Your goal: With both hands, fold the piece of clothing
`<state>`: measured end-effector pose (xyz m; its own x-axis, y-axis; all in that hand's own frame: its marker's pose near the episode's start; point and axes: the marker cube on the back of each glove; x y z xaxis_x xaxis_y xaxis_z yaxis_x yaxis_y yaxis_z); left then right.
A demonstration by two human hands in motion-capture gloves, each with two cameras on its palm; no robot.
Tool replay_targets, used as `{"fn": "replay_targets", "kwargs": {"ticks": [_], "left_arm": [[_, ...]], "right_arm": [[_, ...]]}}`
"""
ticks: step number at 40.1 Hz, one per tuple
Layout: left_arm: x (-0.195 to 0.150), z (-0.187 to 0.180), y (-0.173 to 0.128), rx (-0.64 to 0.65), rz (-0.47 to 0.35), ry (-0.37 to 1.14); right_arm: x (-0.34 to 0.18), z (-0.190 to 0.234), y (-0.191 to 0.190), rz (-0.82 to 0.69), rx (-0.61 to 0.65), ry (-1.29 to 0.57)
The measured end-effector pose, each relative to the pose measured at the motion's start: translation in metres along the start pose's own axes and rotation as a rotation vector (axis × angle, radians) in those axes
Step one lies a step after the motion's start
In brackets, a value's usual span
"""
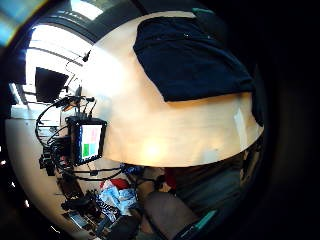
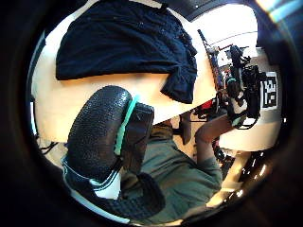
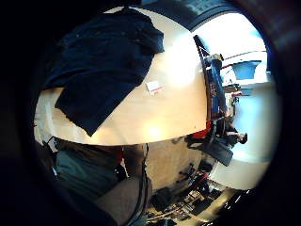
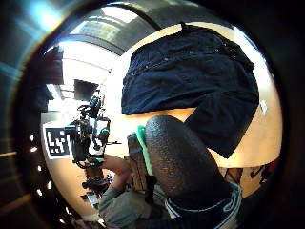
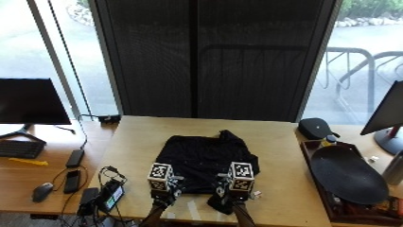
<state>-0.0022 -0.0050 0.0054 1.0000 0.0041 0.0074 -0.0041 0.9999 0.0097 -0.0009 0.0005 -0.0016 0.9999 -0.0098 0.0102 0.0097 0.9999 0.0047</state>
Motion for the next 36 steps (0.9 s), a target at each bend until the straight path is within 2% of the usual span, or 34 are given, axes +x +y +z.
{"fn": "replay_targets", "kwargs": {"ticks": [5, 13, 18, 23, 28, 32, 36], "left_arm": [[-0.002, 0.015, -0.015, 0.034, 0.020, -0.008], [0.006, 0.000, -0.003, -0.019, 0.026, -0.030], [0.004, 0.008, -0.013, 0.009, 0.023, -0.015], [0.002, 0.005, -0.010, 0.003, 0.023, -0.023], [-0.001, 0.010, -0.015, 0.006, 0.022, -0.021], [0.001, 0.010, -0.018, 0.002, 0.028, -0.008], [0.000, 0.012, -0.021, -0.017, 0.028, -0.017]], "right_arm": [[0.002, -0.001, 0.000, 0.001, 0.006, -0.008], [0.003, 0.001, -0.006, 0.012, 0.032, -0.020], [0.005, 0.003, -0.008, 0.010, 0.028, -0.013], [0.001, -0.011, 0.005, -0.004, 0.014, -0.021], [0.012, 0.004, -0.009, 0.021, 0.037, 0.007], [0.013, -0.006, 0.000, 0.025, 0.031, 0.013], [0.024, 0.007, -0.010, 0.047, 0.041, 0.038]]}}
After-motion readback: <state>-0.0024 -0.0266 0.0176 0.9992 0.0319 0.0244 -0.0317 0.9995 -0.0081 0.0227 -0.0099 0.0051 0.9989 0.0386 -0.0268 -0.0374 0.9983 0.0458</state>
